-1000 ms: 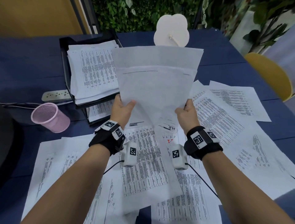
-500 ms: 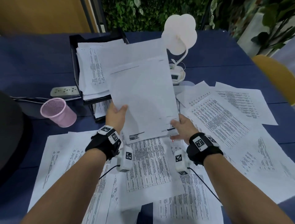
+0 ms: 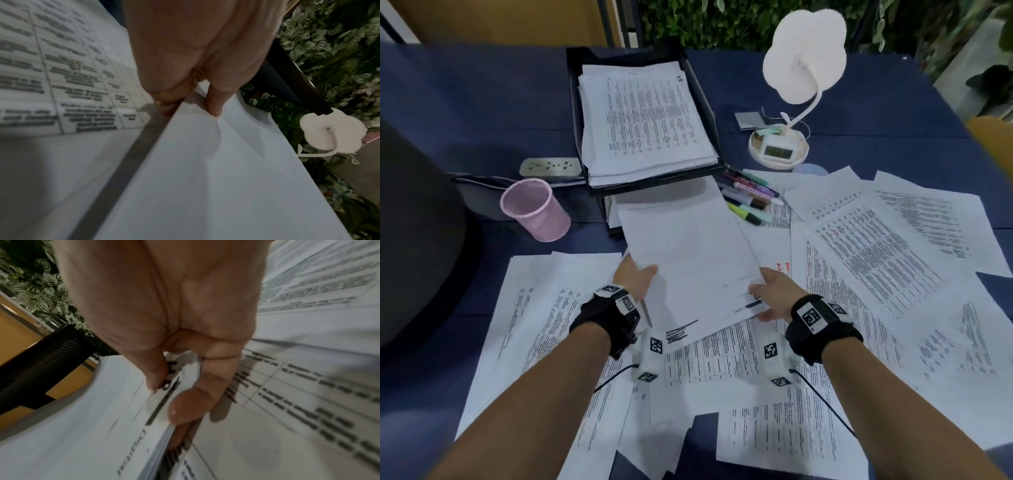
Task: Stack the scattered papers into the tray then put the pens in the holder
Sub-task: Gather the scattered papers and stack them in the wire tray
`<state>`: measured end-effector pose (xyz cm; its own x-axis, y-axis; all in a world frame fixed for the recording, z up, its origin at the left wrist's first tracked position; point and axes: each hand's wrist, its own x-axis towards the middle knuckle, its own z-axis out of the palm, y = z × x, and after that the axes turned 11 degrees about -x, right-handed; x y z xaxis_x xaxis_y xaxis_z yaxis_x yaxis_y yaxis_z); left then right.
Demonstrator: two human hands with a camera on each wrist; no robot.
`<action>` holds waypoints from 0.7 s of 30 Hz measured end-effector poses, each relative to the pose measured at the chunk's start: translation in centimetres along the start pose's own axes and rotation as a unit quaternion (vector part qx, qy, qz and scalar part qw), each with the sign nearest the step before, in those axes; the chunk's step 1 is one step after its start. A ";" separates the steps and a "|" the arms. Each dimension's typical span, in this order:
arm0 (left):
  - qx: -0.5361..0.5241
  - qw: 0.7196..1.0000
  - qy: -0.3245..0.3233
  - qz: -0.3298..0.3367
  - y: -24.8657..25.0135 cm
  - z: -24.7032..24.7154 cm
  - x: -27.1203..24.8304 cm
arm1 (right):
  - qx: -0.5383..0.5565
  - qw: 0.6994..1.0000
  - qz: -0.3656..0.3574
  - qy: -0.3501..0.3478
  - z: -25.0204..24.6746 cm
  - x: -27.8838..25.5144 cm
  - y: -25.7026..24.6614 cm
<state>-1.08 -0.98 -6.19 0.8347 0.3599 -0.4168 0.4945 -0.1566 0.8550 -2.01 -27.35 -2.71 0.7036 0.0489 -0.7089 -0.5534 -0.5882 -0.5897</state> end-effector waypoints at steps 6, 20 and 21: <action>-0.066 0.998 -0.012 0.003 1.4 -1.5 0.4 | 0.053 0.998 -0.013 0.010 0.6 0.8 -1.1; -0.158 0.969 -0.150 -0.116 1.0 -6.8 1.2 | 0.112 0.992 -0.052 0.017 2.4 4.7 -10.9; -0.151 0.974 -0.133 -0.103 1.2 -6.9 1.7 | 0.119 0.992 -0.050 0.014 2.5 4.8 -11.6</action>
<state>-0.72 5.82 -3.77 0.7780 0.0975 -0.6206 0.5985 0.1853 0.7794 6.62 -18.27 -0.26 0.7710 0.0732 -0.6327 -0.5666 -0.3748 -0.7338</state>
